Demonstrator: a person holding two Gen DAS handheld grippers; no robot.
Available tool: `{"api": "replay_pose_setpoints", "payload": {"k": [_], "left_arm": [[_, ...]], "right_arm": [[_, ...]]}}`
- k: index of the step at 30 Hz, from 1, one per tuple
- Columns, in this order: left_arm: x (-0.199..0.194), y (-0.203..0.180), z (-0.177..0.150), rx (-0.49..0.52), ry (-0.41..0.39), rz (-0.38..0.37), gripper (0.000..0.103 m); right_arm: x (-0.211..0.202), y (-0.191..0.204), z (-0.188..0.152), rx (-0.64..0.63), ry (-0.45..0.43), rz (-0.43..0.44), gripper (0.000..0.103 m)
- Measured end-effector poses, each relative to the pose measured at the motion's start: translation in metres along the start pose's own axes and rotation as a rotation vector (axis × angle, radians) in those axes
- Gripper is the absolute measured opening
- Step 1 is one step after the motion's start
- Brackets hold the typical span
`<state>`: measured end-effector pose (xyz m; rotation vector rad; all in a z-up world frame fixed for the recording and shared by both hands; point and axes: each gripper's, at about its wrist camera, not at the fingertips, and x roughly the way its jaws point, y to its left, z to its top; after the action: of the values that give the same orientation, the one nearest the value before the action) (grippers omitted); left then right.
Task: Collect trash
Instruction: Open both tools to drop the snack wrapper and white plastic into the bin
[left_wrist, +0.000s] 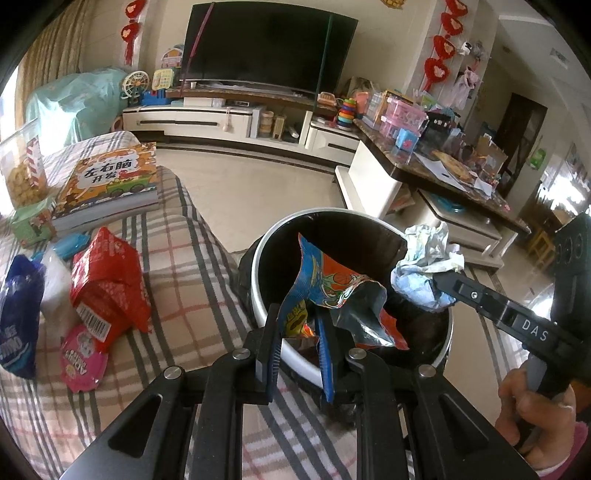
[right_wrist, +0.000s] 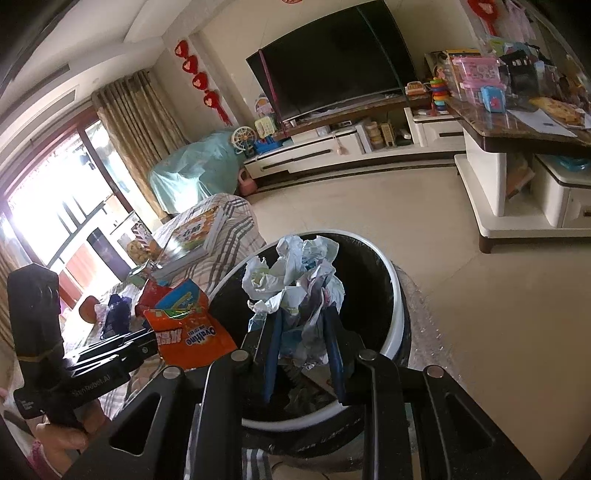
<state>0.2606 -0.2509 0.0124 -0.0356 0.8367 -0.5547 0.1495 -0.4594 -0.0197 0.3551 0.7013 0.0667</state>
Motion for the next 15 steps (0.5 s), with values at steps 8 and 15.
{"api": "replay_pose_setpoints", "payload": {"k": [8, 15], "left_arm": [[0.013, -0.007, 0.008, 0.014, 0.022, 0.006, 0.02], [0.01, -0.007, 0.008, -0.005, 0.016, 0.016, 0.052]], "right_arm": [[0.018, -0.003, 0.007, -0.021, 0.048, -0.025, 0.027], [0.018, -0.003, 0.01, -0.026, 0.054, -0.054, 0.044]]}}
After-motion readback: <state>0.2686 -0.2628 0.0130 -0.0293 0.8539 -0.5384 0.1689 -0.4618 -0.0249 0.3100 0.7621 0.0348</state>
